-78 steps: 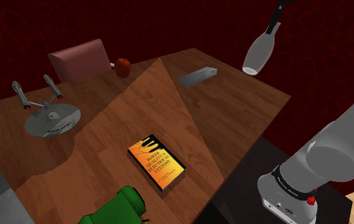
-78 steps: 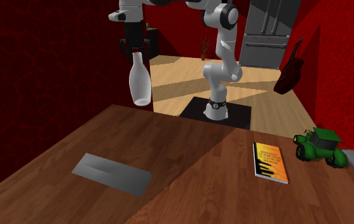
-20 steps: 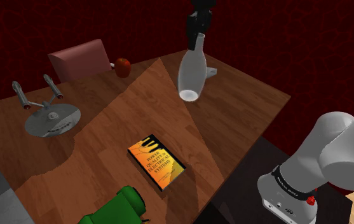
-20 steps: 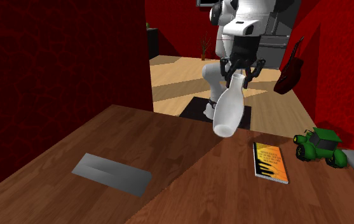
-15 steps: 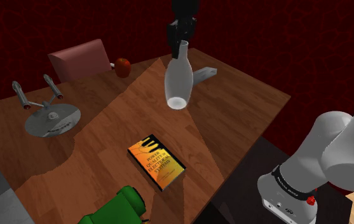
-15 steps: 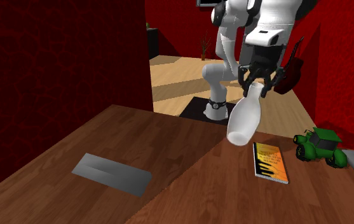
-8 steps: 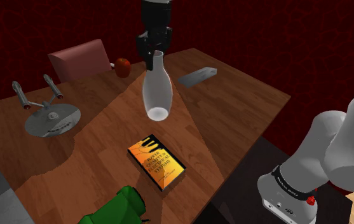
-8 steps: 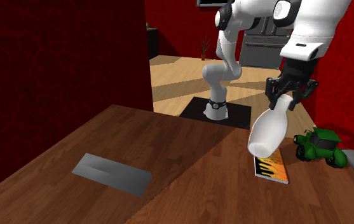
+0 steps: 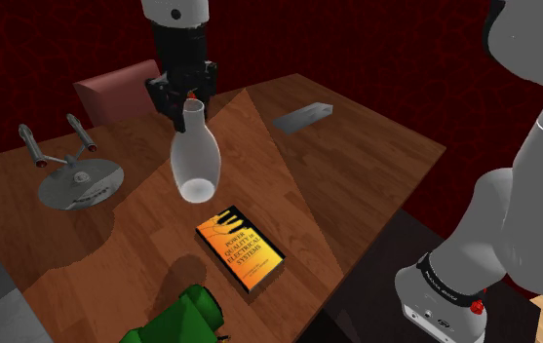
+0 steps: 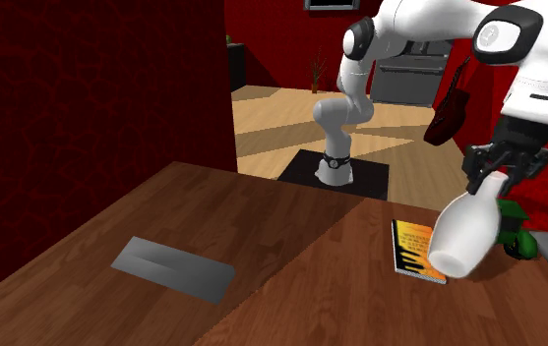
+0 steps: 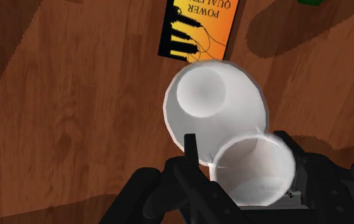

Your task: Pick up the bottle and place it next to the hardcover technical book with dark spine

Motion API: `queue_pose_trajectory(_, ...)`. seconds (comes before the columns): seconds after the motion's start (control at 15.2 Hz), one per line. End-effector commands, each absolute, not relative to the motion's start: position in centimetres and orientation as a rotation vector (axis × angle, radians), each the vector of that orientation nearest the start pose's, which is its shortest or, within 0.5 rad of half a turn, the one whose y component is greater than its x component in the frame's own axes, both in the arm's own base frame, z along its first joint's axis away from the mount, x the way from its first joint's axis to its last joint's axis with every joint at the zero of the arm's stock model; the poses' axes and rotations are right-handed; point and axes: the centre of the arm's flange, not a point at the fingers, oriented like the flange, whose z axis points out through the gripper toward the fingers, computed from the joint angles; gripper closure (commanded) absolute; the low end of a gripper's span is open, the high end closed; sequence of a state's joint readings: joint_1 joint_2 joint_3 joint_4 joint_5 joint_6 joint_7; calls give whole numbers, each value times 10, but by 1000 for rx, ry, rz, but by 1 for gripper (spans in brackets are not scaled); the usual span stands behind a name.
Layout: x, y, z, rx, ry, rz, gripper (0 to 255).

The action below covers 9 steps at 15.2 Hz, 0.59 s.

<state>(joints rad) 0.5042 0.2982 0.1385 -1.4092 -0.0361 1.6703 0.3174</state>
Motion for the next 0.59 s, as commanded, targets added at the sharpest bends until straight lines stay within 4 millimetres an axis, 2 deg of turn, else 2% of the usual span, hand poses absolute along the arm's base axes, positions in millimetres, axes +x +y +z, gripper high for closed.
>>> queue_pose_trajectory(0.0, 531, 401, 523, -3111, -507, 50, 255)
queue_pose_trajectory(0.2, 536, 444, 510, -3111, -507, 50, 255)
queue_pose_trajectory(0.53, 536, 444, 483, -3111, -507, 50, 255)
